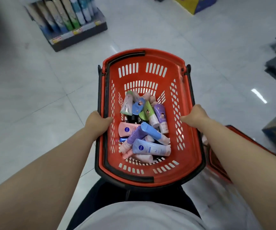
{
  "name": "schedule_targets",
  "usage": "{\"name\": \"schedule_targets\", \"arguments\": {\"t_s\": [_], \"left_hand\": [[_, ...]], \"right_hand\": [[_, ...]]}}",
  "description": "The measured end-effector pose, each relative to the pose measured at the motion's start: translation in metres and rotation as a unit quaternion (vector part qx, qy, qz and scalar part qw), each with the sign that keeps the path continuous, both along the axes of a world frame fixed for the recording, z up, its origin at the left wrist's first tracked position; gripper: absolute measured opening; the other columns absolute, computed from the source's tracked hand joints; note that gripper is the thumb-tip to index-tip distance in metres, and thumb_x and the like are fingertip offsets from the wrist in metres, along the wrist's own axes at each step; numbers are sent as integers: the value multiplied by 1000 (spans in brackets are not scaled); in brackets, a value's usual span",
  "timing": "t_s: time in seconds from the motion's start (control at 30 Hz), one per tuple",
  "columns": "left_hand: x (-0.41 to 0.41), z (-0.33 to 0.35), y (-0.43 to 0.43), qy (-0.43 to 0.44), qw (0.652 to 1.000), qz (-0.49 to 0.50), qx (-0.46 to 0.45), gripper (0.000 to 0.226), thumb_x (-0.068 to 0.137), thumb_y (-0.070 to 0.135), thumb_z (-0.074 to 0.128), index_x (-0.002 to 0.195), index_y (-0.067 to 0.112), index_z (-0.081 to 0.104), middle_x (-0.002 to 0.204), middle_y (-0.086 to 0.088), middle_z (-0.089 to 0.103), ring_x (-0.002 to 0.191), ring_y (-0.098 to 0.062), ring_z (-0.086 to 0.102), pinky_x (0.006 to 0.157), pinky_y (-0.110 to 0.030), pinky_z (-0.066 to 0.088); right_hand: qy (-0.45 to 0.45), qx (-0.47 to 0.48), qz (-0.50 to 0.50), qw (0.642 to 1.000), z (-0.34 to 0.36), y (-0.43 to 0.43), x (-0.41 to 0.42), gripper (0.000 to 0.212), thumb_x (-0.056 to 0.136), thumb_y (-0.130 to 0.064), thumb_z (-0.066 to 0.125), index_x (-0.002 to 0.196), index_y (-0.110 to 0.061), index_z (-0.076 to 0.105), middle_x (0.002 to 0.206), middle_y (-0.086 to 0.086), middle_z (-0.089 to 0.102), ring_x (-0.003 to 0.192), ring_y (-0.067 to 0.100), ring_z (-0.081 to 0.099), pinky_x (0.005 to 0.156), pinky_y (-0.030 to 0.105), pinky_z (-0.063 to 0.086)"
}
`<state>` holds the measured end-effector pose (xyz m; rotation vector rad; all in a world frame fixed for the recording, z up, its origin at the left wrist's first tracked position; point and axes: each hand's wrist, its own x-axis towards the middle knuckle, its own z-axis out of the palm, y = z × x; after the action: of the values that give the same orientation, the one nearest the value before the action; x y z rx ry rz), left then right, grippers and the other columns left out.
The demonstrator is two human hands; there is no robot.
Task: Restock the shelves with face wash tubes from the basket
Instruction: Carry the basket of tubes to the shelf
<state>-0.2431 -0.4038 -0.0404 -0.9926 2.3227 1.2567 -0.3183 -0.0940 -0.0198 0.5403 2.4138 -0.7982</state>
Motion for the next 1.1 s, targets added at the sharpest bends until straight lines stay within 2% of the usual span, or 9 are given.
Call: {"name": "schedule_targets", "arguments": {"t_s": [0.17, 0.33, 0.6, 0.77, 0.87, 1.0, 1.1], "left_hand": [[-72, 12, -56, 12, 997, 74, -9, 36, 82, 33, 66, 108, 12, 53, 106, -9, 64, 93, -28, 64, 74, -31, 49], [-157, 8, -130, 17, 992, 125, -24, 34, 83, 28, 65, 107, 7, 53, 106, -13, 63, 92, -29, 62, 75, -31, 49], [-292, 38, -269, 27, 980, 195, -10, 28, 83, 26, 66, 100, 9, 52, 99, -10, 63, 89, -27, 62, 75, -32, 51], [-360, 32, -350, 13, 967, 254, -9, 26, 84, 23, 64, 102, 8, 52, 99, -10, 60, 87, -26, 59, 76, -32, 49], [-407, 27, -403, 17, 954, 298, -17, 33, 86, 25, 63, 109, 4, 54, 99, -9, 60, 87, -25, 59, 76, -32, 49], [-451, 30, -468, 33, 922, 386, -18, 38, 84, 27, 65, 112, 2, 57, 105, -12, 66, 90, -27, 64, 80, -35, 54], [-460, 39, -516, 32, 897, 440, -12, 37, 83, 27, 65, 111, 4, 59, 103, -13, 68, 89, -27, 66, 81, -37, 56]], "right_hand": [[-9, -20, 82, 996, 3, -71, -122, 66, 75, -27, 77, 129, -4, 45, 123, 15, 59, 108, 34, 61, 94, 48, 51], [13, -15, 141, 990, -1, -169, -241, 63, 77, -21, 75, 129, 0, 45, 125, 17, 58, 111, 35, 59, 95, 45, 50], [29, -24, 207, 978, 23, -329, -407, 63, 80, -19, 73, 129, 2, 40, 127, 19, 55, 114, 36, 57, 96, 44, 49], [37, 1, 301, 953, 21, -443, -507, 62, 80, -18, 72, 129, 4, 41, 127, 20, 55, 114, 36, 57, 93, 40, 48], [56, 17, 362, 930, 19, -519, -572, 65, 78, -19, 73, 128, 7, 41, 128, 22, 54, 115, 36, 56, 93, 38, 46], [77, 8, 429, 900, 29, -627, -643, 61, 79, -17, 73, 125, 10, 43, 127, 24, 55, 116, 36, 55, 91, 35, 45], [84, 10, 478, 874, 40, -702, -669, 54, 78, -17, 73, 120, 10, 52, 121, 23, 60, 111, 35, 59, 88, 35, 47]]}}
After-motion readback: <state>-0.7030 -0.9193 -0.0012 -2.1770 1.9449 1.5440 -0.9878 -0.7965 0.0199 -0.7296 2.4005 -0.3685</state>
